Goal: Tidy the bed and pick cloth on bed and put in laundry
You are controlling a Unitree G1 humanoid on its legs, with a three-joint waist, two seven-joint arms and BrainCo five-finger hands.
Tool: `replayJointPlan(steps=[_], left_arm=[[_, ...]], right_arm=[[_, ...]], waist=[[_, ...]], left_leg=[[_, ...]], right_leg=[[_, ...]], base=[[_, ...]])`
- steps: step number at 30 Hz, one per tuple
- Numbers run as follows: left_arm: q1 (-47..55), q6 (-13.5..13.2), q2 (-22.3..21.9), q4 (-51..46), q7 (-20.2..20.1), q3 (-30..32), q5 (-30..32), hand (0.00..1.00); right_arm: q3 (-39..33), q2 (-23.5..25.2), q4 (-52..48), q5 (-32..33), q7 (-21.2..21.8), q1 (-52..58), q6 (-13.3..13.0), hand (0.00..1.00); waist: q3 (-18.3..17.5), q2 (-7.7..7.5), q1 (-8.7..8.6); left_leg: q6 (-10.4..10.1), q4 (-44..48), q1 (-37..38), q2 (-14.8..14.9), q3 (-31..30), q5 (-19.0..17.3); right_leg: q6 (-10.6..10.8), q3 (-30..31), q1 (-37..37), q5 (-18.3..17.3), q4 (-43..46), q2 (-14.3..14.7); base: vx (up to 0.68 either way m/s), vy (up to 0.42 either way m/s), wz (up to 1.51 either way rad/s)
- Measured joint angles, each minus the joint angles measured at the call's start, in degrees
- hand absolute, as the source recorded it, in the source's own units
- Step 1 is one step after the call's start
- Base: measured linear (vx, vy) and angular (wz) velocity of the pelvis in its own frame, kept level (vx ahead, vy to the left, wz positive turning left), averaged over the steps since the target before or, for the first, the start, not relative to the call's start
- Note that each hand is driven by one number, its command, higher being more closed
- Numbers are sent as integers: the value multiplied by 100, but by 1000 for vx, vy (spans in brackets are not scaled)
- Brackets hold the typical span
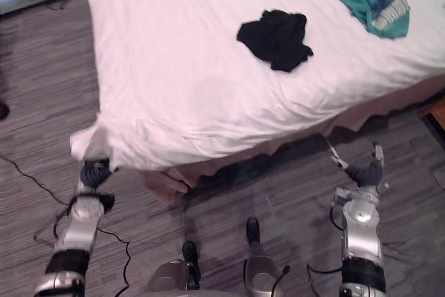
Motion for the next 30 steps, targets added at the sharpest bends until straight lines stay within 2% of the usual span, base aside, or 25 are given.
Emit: replayJointPlan(steps=[3,7,9,11,13,15,16,19,20,21,26,30], left_arm=[[352,5,-196,612,-62,158,-158,0],[784,-5,-601,1455,31,599,-664,0],[777,-19,-673,1667,69,656,-923,0],[687,-42,-735,1683,188,730,-1173,0],[521,-137,-768,1757,296,716,-1404,0],[188,-174,-783,1970,404,517,-1588,0],[110,-202,-785,2011,435,412,-1599,0],[-310,-265,-823,2027,447,-119,-1680,0],[-474,-274,-855,2035,450,-261,-1706,0],[-606,-315,-862,2065,479,-417,-1707,0],[-940,-399,-1027,2085,598,-766,-1711,0],[-967,-425,-1057,2060,683,-807,-1704,0]], right_arm=[[412,-11,78,-112,76,-515,6,100],[1112,-26,590,-77,61,-1652,-5,100],[1299,-234,1116,19,4,-2611,-6,100],[1370,-475,1579,247,-118,-3560,-11,100],[1505,-822,2028,553,-252,-4339,-18,100],[1619,-1141,2568,827,-343,-4851,-22,100],[1687,-1176,2776,932,-357,-4969,-21,100],[1936,-1255,3502,1237,-355,-5225,-17,100],[1915,-1259,3559,1258,-460,-5272,-146,100],[1887,-1280,3571,1277,-493,-5413,-244,100],[1911,-989,3524,1574,-485,-5459,-382,100],[2402,-155,2843,1919,-361,-5048,-412,100]], waist=[[-10,-21,20],[16,-66,212],[335,-100,324],[703,-120,327],[909,-99,469],[1007,-4,624],[1031,29,636],[1142,181,831],[1220,251,912],[1284,282,912],[1304,327,906],[1304,330,908]], left_leg=[[24,-26,-5,-34,-155,54],[30,-92,-221,-41,-231,140],[18,-85,-395,-66,-310,273],[-1,-50,-632,-83,-490,424],[-13,66,-1083,-74,-629,508],[-39,282,-1689,-51,-863,559],[-48,315,-1834,-45,-930,583],[-75,297,-2301,-43,-1203,736],[-73,283,-2371,-47,-1294,776],[-54,234,-2399,-54,-1327,823],[-50,88,-2267,-85,-1322,894],[-89,-123,-1804,-5,-1303,916]], right_leg=[[-1,-130,66,1,9,-39],[-1,-174,-99,17,45,-75],[-9,-227,-309,39,172,-81],[-31,-375,-544,57,313,-105],[-65,-489,-903,122,388,-107],[-68,-693,-1314,139,447,-113],[-68,-775,-1397,139,461,-122],[-78,-1026,-1755,147,528,-137],[-93,-1092,-1804,158,531,-139],[-96,-1124,-1835,161,531,-145],[-98,-1119,-1773,161,527,-170],[-180,-1129,-1411,88,498,-88]], base=[[-50,14,25],[-135,-20,9],[-125,-39,19],[-168,-36,43],[-141,-33,38],[-105,-20,45],[-70,-12,59],[-33,-9,41],[-6,-7,27],[1,0,17],[17,9,0],[45,-21,-5]])
